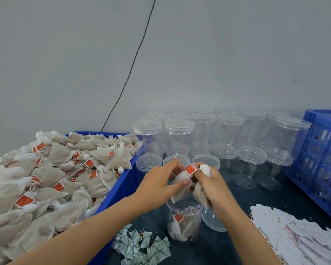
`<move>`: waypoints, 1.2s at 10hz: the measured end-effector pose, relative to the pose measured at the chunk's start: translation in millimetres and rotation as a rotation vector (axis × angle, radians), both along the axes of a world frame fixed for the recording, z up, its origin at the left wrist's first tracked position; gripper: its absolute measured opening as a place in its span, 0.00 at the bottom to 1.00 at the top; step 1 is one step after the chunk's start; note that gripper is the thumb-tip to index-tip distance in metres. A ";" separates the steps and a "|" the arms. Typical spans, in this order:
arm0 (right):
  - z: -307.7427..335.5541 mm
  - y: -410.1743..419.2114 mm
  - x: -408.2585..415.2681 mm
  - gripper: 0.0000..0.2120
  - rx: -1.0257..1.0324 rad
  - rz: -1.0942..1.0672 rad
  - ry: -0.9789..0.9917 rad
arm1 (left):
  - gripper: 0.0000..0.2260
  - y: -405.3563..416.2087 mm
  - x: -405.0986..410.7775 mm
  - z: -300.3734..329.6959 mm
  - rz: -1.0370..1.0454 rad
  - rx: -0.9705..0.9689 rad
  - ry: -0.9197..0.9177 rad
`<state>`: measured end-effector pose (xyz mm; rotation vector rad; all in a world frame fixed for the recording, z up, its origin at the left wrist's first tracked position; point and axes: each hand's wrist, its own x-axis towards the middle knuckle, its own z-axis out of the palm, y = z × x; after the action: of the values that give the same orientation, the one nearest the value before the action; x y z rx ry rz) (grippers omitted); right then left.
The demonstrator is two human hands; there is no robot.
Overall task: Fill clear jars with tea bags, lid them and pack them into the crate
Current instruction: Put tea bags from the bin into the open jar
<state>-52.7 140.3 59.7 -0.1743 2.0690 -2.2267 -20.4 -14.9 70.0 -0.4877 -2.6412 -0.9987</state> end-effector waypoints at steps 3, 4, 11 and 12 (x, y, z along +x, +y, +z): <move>11.6 20.4 -15.8 0.13 -0.080 -0.146 0.042 | 0.07 3.4 -8.7 -3.2 0.027 -0.284 0.113; 14.9 22.4 -15.4 0.16 0.029 -0.183 0.062 | 0.06 9.1 -9.5 -4.0 -0.006 -0.391 0.176; 9.1 18.6 -6.4 0.04 0.178 -0.135 0.368 | 0.10 -5.1 -2.4 3.6 -0.053 0.093 0.124; 5.9 10.6 -5.0 0.02 0.177 -0.069 0.348 | 0.20 -1.0 -0.8 2.6 -0.084 0.023 0.071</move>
<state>-57.7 150.9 65.6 -0.5170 2.4676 -2.1620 -21.3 -16.0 72.6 -0.6219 -2.5628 -1.0152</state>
